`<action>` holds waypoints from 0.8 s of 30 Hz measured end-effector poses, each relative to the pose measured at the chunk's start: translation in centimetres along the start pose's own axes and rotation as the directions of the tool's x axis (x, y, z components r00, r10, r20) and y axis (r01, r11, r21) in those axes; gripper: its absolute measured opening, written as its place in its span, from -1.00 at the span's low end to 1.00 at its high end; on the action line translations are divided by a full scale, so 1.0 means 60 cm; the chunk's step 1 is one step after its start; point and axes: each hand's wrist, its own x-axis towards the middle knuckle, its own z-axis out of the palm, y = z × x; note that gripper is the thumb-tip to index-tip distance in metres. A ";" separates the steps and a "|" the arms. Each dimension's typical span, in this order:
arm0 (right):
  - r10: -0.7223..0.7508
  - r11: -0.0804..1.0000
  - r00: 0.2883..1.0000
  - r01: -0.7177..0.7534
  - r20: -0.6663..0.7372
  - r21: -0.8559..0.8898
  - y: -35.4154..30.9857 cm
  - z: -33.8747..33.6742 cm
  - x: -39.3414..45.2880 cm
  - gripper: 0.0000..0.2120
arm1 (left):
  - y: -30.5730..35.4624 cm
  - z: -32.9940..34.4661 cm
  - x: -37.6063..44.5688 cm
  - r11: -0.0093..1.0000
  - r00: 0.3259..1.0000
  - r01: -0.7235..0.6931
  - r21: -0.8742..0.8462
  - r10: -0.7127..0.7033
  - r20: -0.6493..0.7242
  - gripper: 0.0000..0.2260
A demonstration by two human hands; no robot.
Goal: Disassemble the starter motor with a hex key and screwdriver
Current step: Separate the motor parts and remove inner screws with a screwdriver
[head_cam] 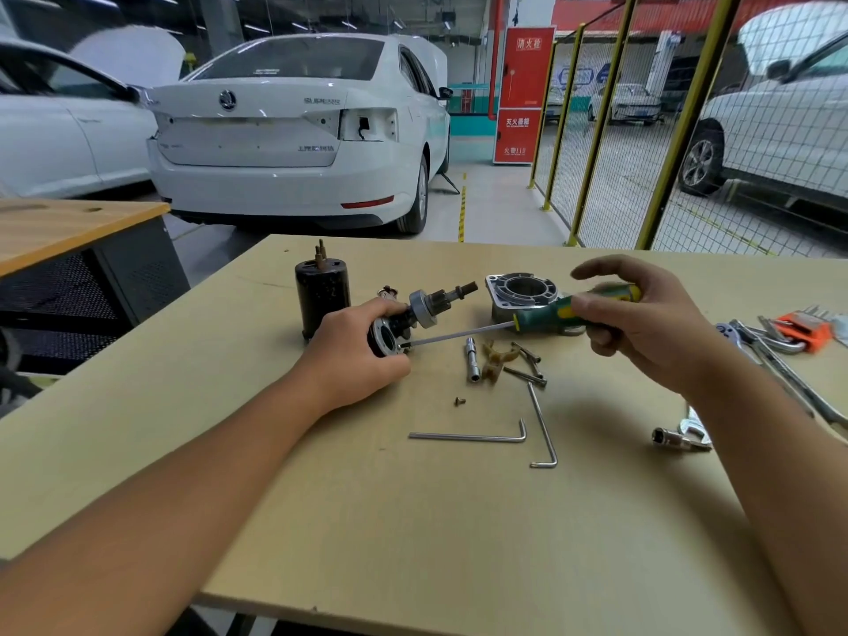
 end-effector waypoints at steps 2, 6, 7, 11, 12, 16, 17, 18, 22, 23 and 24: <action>-0.002 0.998 0.997 -0.004 0.080 0.065 0.002 -0.003 -0.002 -0.49 | 0.001 -0.001 0.000 1.000 1.000 -0.002 -0.002 0.002 0.002 -0.38; 0.048 0.999 0.999 -0.047 -0.016 0.017 0.004 0.007 -0.001 -0.57 | 0.000 -0.003 0.000 1.000 1.000 -0.001 -0.007 0.001 0.012 -0.40; 0.066 0.996 0.996 -0.069 -0.054 -0.050 0.004 0.007 -0.001 -0.59 | 0.000 -0.003 0.000 1.000 1.000 0.000 -0.006 0.000 0.014 -0.40; 0.074 0.996 0.997 -0.074 -0.006 -0.044 0.004 -0.003 0.000 -0.59 | 0.003 -0.003 -0.002 1.000 1.000 0.008 -0.002 -0.008 0.008 -0.38; 0.056 0.998 0.998 -0.056 0.011 -0.023 0.005 -0.005 0.000 -0.55 | 0.003 -0.003 -0.002 1.000 1.000 0.008 -0.001 -0.008 0.005 -0.39; 0.051 0.993 0.999 -0.049 -0.013 0.105 0.006 0.010 0.001 -0.64 | 0.002 -0.003 -0.003 1.000 1.000 -0.005 0.030 0.005 0.006 -0.38; 0.073 0.996 0.997 -0.071 -0.040 0.049 0.004 0.014 0.001 -0.67 | 0.001 -0.004 -0.004 0.998 1.000 -0.015 0.054 0.015 0.013 -0.37; 0.097 0.995 0.993 -0.099 -0.063 -0.024 0.003 0.014 0.001 -0.66 | 0.001 -0.004 -0.004 0.996 0.999 -0.030 0.087 0.028 0.023 -0.36; 0.131 0.991 0.991 -0.131 0.016 -0.001 0.010 0.002 0.000 -0.72 | 0.000 -0.003 -0.006 0.986 0.999 -0.052 0.156 0.050 0.017 -0.33; 0.120 0.991 0.992 -0.122 0.040 0.047 0.012 0.000 -0.002 -0.70 | 0.000 -0.003 -0.006 0.987 0.999 -0.049 0.155 0.047 0.015 -0.33; 0.105 0.991 0.993 -0.109 0.050 0.080 0.015 0.000 -0.001 -0.64 | 0.000 -0.002 -0.005 0.987 0.999 -0.049 0.156 0.047 0.015 -0.33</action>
